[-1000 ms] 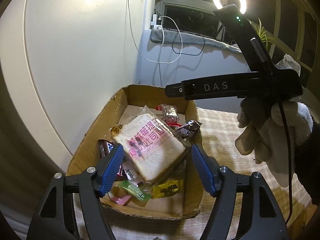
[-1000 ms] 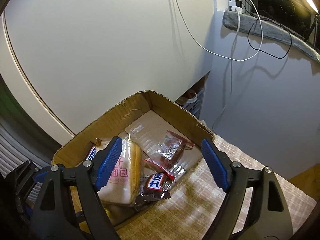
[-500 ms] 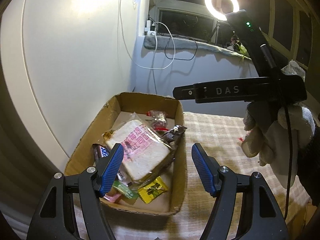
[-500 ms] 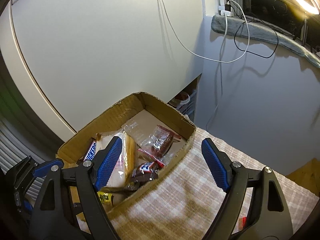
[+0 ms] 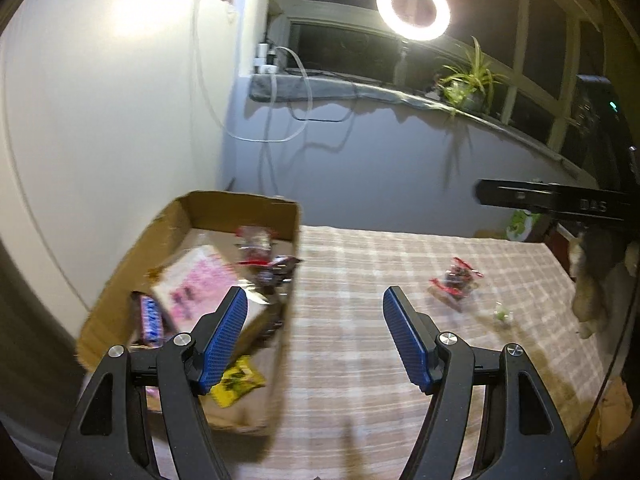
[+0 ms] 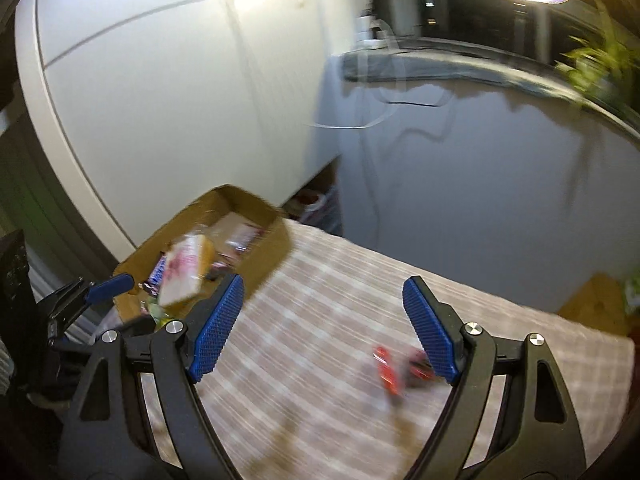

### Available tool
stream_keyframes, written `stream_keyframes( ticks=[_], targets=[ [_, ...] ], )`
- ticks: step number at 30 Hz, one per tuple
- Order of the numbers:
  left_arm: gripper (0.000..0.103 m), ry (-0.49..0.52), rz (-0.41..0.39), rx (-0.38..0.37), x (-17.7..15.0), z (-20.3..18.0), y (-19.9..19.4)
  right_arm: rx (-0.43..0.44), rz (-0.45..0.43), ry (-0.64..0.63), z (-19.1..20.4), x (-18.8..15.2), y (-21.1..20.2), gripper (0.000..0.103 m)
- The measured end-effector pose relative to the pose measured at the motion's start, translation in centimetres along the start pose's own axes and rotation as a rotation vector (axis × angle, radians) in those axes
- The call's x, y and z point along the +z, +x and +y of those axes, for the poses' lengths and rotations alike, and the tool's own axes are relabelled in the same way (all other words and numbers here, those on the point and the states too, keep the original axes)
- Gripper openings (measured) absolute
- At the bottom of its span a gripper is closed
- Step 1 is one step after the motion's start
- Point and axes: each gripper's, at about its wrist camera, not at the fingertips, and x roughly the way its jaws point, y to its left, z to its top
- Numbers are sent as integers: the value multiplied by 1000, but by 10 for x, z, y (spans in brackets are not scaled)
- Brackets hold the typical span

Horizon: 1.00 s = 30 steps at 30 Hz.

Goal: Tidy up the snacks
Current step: 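Move both open tools back to the red chocolate and green candy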

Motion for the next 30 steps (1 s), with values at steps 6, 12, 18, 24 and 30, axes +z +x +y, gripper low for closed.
stream_keyframes(
  ticks=[6, 12, 18, 24, 30],
  targets=[
    [63, 37, 35, -72, 0, -35, 18, -84, 5, 77, -59, -36, -36, 84],
    [53, 88, 79, -135, 2, -67, 36, -102, 55, 113, -96, -74, -44, 84],
    [51, 144, 132, -197, 5, -93, 57, -88, 98, 125, -107, -102, -31, 77],
    [51, 221, 207, -258, 9, -124, 88, -61, 141, 114, -107, -124, -18, 65],
    [52, 301, 263, -259, 14, -152, 127, -27, 178, 102, -110, -137, -3, 57]
  ],
)
